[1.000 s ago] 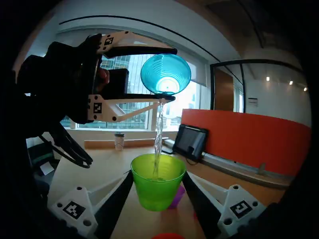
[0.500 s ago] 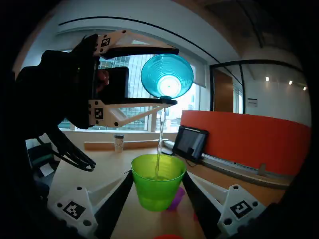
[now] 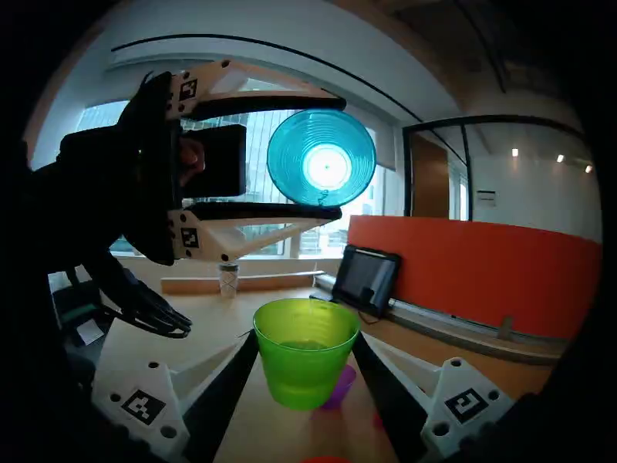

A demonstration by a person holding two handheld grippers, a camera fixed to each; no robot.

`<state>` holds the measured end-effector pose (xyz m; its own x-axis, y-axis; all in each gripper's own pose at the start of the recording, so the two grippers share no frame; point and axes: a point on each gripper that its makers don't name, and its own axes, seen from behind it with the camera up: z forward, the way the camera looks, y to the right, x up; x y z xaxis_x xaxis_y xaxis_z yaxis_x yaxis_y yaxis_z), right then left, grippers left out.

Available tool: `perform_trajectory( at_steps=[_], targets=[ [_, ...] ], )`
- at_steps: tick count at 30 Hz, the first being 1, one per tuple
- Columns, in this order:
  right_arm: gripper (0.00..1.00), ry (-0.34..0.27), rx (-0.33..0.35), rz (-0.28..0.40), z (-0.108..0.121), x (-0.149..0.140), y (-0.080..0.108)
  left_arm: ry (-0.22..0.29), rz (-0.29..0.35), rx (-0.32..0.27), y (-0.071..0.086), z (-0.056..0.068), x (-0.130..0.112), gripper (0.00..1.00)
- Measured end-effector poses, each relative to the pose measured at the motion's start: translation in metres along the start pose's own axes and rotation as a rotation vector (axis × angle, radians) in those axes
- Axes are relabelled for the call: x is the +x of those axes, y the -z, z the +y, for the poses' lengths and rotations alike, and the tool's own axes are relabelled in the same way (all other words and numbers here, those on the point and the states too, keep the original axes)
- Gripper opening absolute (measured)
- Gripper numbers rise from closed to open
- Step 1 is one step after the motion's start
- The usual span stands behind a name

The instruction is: Pour water

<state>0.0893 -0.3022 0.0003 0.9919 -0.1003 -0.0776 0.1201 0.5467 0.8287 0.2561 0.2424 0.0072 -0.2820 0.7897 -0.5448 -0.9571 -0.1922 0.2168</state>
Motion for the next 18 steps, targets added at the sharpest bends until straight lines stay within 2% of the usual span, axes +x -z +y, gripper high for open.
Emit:
perform_trajectory(
  at_steps=[11,18],
  targets=[
    [0.9,-0.004,-0.002,0.003,0.0007,-0.0003,-0.0003,-0.031,0.01,0.007,-0.0027,-0.0012,0.0031,0.88],
    [0.9,-0.005,-0.003,0.004,0.0014,-0.0002,-0.0006,-0.036,0.014,-0.003,-0.0012,0.0026,0.0051,0.88]
  ],
)
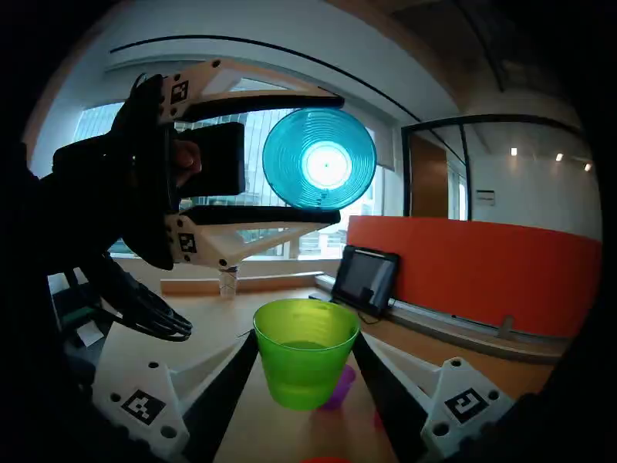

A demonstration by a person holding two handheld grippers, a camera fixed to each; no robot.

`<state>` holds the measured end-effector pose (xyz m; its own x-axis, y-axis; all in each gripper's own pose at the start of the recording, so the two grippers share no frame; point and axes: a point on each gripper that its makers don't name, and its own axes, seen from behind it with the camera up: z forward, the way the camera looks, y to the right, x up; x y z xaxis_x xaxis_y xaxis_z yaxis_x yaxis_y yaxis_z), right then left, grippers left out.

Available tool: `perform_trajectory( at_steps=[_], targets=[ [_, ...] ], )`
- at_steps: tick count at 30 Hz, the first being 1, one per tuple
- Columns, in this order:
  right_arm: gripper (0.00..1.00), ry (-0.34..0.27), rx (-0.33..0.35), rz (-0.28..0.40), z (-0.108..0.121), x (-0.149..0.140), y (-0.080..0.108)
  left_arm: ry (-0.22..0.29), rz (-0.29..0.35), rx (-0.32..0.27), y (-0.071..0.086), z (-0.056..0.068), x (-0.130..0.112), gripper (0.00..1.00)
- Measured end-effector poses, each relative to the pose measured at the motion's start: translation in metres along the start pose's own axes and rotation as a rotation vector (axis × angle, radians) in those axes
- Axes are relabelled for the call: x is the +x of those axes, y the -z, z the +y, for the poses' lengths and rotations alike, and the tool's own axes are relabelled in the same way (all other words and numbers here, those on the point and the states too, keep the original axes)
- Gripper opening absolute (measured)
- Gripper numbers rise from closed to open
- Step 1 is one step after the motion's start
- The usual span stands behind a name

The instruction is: Pour water

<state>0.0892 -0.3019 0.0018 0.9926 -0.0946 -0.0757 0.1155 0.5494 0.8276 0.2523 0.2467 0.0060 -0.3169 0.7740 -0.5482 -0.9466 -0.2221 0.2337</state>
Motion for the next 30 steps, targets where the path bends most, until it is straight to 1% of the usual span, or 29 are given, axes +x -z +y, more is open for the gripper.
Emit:
perform_trajectory(
  at_steps=[8,11,12,14,17,21,26,30],
  targets=[
    [0.9,0.001,-0.002,0.001,0.0,0.001,0.001,0.022,0.003,0.012,0.0,-0.004,-0.001,0.88],
    [0.9,0.001,-0.004,0.002,0.0,0.001,0.001,0.063,0.002,0.009,0.001,-0.004,-0.002,0.88],
    [0.9,0.001,-0.005,0.003,0.0,0.002,0.001,0.091,0.001,0.007,0.001,-0.004,-0.003,0.88],
    [0.9,0.001,-0.007,0.006,0.0,0.003,0.001,0.151,0.0,0.004,0.001,-0.003,-0.003,0.88],
    [0.9,-0.002,-0.008,0.01,-0.001,0.005,0.001,0.281,-0.008,-0.002,0.0,-0.001,-0.006,0.88],
    [0.9,-0.003,-0.015,0.015,0.0,0.007,0.003,0.478,-0.019,-0.01,-0.002,0.003,-0.012,0.88],
    [0.9,-0.004,-0.023,0.019,0.002,0.008,0.004,0.689,-0.037,-0.007,-0.006,0.005,-0.025,0.88],
    [0.9,-0.005,-0.028,0.024,0.003,0.01,0.005,0.875,-0.053,-0.009,-0.005,0.008,-0.034,0.88]
  ],
)
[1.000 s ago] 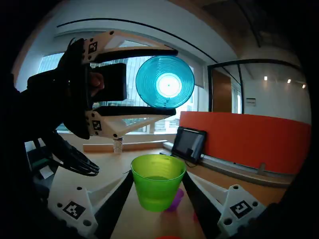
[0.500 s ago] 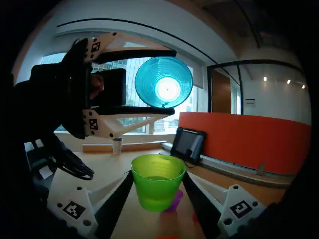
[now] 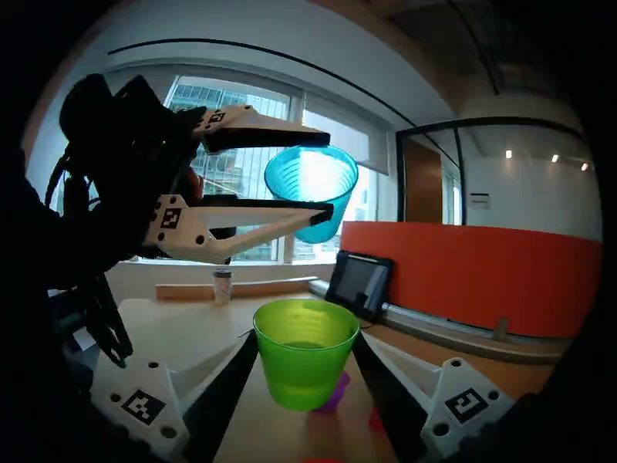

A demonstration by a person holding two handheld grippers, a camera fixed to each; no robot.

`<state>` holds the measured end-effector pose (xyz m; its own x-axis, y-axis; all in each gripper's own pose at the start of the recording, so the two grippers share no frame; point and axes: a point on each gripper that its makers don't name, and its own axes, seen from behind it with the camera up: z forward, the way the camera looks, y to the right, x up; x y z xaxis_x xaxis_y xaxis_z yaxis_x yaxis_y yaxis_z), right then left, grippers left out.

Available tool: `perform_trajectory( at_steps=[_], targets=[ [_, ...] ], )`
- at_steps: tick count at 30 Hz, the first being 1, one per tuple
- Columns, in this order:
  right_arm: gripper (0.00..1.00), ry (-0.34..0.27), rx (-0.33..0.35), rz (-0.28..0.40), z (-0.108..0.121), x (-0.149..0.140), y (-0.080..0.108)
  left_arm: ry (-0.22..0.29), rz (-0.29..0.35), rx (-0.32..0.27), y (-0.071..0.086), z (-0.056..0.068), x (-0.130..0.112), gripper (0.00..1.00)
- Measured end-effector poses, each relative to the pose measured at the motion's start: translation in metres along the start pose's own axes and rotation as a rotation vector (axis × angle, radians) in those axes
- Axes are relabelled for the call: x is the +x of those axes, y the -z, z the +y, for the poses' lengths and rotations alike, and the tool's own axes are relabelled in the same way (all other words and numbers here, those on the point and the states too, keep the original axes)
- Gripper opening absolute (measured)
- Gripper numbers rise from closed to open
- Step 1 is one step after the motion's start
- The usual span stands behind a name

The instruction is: Pour water

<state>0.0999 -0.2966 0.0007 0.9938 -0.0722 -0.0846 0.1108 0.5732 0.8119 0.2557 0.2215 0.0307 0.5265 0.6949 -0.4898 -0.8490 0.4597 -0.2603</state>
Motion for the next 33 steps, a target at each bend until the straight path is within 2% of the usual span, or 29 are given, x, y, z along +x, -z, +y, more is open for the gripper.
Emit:
perform_trajectory(
  at_steps=[6,11,21,23,26,29,33],
  targets=[
    [0.9,-0.004,-0.008,0.007,0.001,0.004,0.003,0.264,0.004,-0.01,0.0,-0.005,-0.002,0.88],
    [0.9,-0.001,-0.017,0.01,0.002,0.007,0.007,0.431,-0.005,-0.017,-0.003,-0.005,-0.01,0.88],
    [0.9,0.01,-0.024,0.014,0.0,0.013,0.016,0.749,-0.024,-0.017,-0.002,-0.015,-0.033,0.88],
    [0.9,0.012,-0.025,0.013,0.0,0.013,0.017,0.796,-0.027,-0.017,-0.002,-0.016,-0.039,0.88],
    [0.9,0.012,-0.029,0.012,0.001,0.013,0.018,0.827,-0.036,-0.014,-0.001,-0.016,-0.048,0.88],
    [0.9,0.009,-0.036,0.012,0.003,0.013,0.019,0.827,-0.044,-0.008,0.001,-0.016,-0.054,0.88],
    [0.9,0.002,-0.045,0.013,0.006,0.016,0.023,0.828,-0.063,-0.006,0.004,-0.01,-0.064,0.88]
  ],
)
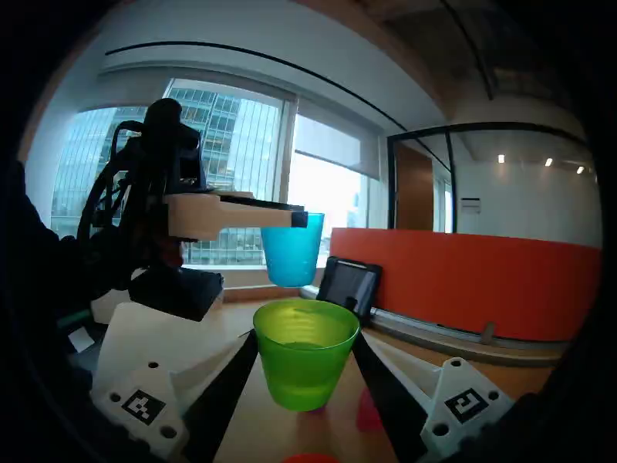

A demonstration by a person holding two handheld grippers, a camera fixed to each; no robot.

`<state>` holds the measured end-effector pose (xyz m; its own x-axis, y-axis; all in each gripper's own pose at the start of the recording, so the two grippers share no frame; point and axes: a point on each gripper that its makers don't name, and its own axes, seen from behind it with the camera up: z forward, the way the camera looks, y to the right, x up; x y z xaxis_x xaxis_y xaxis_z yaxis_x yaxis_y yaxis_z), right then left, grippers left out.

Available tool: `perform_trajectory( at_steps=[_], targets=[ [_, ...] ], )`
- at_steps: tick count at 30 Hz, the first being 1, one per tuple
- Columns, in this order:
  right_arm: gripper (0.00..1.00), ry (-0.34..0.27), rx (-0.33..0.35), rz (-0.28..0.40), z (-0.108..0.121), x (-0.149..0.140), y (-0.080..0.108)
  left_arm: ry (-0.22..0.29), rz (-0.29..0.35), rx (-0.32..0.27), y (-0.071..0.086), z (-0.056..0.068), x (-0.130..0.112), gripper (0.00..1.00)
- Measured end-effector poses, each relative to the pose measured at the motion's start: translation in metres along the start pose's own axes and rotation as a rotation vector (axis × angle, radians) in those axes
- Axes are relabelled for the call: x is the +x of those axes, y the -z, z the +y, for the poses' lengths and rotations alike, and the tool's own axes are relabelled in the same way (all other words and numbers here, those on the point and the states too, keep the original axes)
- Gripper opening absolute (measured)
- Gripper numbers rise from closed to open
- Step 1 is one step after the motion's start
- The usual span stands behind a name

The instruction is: Pour water

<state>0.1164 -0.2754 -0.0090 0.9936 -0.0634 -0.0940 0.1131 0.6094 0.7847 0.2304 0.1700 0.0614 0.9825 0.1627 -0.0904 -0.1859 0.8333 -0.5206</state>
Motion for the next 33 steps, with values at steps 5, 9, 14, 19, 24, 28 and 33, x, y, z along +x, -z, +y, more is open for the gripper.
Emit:
perform_trajectory(
  at_steps=[5,9,14,19,24,28,33],
  targets=[
    [0.9,-0.005,-0.019,-0.003,0.008,0.002,0.007,0.022,-0.027,0.003,0.002,-0.002,-0.022,0.88],
    [0.9,-0.003,-0.044,-0.011,0.018,0.002,0.016,0.033,-0.053,0.006,0.005,-0.002,-0.042,0.88],
    [0.9,-0.001,-0.084,-0.019,0.033,0.002,0.032,0.04,-0.085,0.012,0.01,0.0,-0.067,0.88],
    [0.9,-0.006,-0.132,-0.023,0.051,0.001,0.05,0.049,-0.113,0.013,0.016,0.004,-0.092,0.88],
    [0.9,-0.014,-0.174,-0.028,0.066,0.001,0.068,0.052,-0.14,0.014,0.02,0.009,-0.112,0.88],
    [0.9,-0.015,-0.2,-0.035,0.074,-0.002,0.081,0.047,-0.16,0.015,0.023,0.014,-0.127,0.88],
    [0.9,-0.003,-0.236,-0.04,0.085,0.0,0.096,0.046,-0.174,0.021,0.025,0.017,-0.141,0.89]
  ],
)
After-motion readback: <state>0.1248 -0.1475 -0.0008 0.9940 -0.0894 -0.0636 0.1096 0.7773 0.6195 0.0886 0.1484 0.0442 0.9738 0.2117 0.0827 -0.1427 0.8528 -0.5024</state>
